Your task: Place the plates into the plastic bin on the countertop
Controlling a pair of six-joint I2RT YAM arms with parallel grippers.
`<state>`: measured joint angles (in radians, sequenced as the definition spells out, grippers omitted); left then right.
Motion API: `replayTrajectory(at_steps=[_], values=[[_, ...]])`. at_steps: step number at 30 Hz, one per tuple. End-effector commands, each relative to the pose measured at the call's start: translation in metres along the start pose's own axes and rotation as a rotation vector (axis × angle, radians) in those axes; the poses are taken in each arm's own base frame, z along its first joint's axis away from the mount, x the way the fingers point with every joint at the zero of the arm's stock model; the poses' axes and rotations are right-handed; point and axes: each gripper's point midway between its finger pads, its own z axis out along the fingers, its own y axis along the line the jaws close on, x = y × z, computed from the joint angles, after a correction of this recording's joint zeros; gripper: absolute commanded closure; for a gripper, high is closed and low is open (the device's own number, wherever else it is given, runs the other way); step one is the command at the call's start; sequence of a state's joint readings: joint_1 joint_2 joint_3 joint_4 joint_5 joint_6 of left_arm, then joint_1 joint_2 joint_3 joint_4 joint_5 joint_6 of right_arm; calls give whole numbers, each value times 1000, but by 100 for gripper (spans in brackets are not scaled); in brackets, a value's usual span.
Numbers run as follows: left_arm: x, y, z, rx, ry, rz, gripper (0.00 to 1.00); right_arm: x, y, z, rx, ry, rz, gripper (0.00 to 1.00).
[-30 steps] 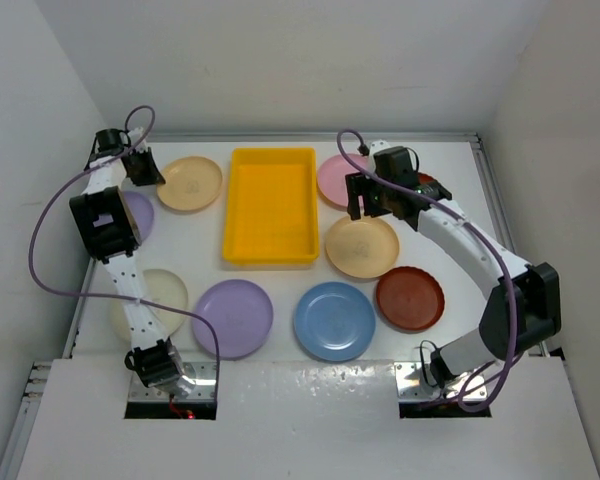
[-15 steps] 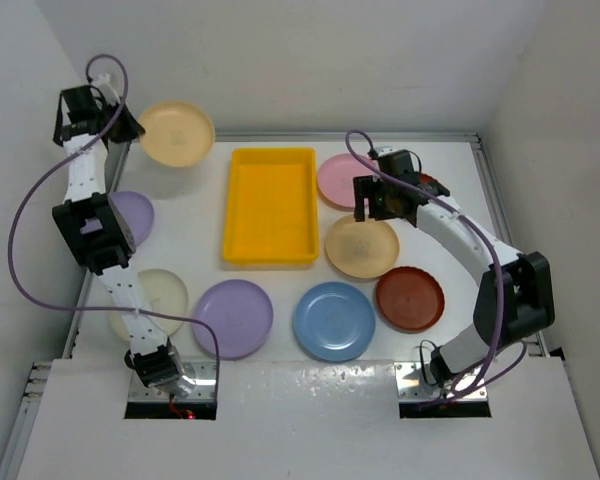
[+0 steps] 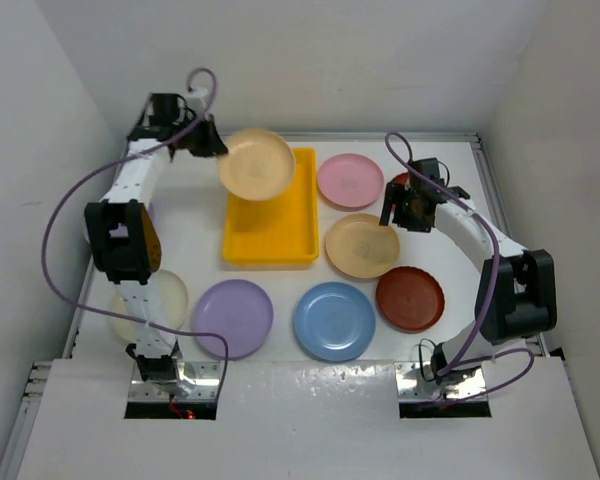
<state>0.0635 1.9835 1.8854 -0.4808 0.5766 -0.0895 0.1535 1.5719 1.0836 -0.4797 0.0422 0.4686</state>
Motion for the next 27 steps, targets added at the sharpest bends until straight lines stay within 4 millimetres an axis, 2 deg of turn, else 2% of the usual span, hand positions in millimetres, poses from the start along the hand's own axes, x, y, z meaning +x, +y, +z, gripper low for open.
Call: replayTrajectory(at_steps=[1,2,7,8,9,10,12,13,16,20,21,23,24,25,26,27], values=[[58,-17,31,36,157,41,100,7,-1,3,-5,12,16,27],[70,-26,40,50,186,69,100,11,-2,4,-2,20,19,27],[106,-16,63,29,268,43,100,25,-9,6,10,45,24,27],[106,-16,63,29,268,42,97,27,-8,7,11,48,21,27],[112,-9,65,7,281,52,90,29,-11,9,21,57,25,27],[120,-14,66,18,303,65,76,33,-15,13,34,77,31,27],[124,-10,66,11,312,92,61,42,-20,21,42,120,25,27],[127,-16,67,19,325,93,53,41,-21,24,39,126,33,27],[109,-22,62,32,292,120,47,47,-28,38,47,181,19,27],[52,-20,39,19,183,149,47,48,-26,60,29,209,11,33],[36,-11,27,-6,147,150,45,47,-26,63,24,208,11,35],[12,16,3,-98,92,152,45,43,-23,70,5,204,11,48],[7,27,-6,-133,82,147,45,44,-23,72,1,205,-3,53],[-1,41,-16,-192,65,146,45,43,-24,70,-1,205,-12,65],[-5,64,-33,-248,49,126,45,42,-25,70,2,199,-23,72],[-9,76,-44,-289,39,119,45,45,-27,68,11,203,-33,77]])
